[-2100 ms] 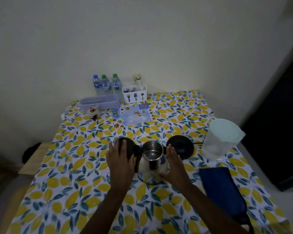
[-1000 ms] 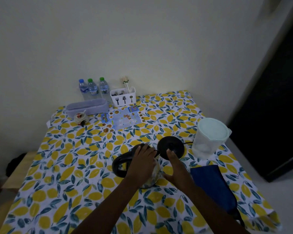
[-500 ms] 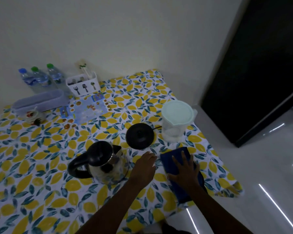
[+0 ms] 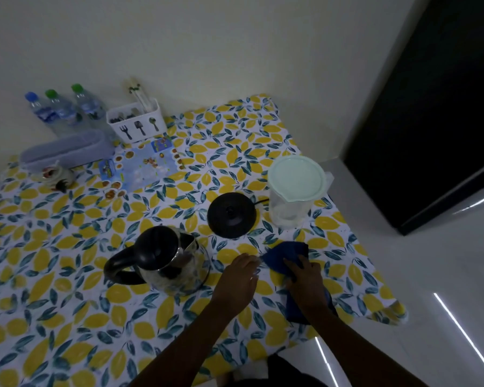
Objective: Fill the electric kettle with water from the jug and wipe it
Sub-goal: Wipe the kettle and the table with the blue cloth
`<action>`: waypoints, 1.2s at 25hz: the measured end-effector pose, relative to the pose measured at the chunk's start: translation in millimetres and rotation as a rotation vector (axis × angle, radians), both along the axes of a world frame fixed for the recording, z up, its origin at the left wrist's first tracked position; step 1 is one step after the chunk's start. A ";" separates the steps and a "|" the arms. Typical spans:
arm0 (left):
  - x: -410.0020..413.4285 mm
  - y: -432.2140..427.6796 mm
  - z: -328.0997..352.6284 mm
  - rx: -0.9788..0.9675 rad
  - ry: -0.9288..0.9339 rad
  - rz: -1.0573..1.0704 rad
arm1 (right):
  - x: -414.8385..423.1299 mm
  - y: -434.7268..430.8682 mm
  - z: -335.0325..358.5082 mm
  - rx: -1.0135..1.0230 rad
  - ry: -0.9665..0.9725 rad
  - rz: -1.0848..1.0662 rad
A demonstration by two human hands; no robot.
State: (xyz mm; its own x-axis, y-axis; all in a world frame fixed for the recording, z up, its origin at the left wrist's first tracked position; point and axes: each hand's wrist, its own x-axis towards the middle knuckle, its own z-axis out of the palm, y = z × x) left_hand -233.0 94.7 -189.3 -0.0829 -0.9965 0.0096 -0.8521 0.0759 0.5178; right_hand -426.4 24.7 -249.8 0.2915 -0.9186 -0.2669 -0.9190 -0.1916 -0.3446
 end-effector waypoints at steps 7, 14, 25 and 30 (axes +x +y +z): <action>48.1 18.9 57.5 -0.192 -0.052 0.229 | 60.1 0.5 65.3 -0.064 -0.578 -0.058; 124.9 65.3 95.3 -0.293 -0.107 0.581 | 155.7 -2.7 141.1 -0.085 -0.784 0.205; 163.9 86.2 94.4 -0.176 0.313 0.665 | 284.3 -7.6 182.0 0.238 -0.239 0.471; 163.9 92.3 80.9 -0.264 0.418 0.738 | 240.4 47.3 153.0 -0.369 -0.243 0.716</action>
State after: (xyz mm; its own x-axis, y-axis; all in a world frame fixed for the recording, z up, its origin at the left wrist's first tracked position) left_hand -69.1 187.0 -108.4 0.6418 -0.7555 0.1317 -0.4757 -0.2575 0.8411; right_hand -186.0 72.0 -96.9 0.8475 -0.5060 0.1601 -0.4409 -0.8392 -0.3183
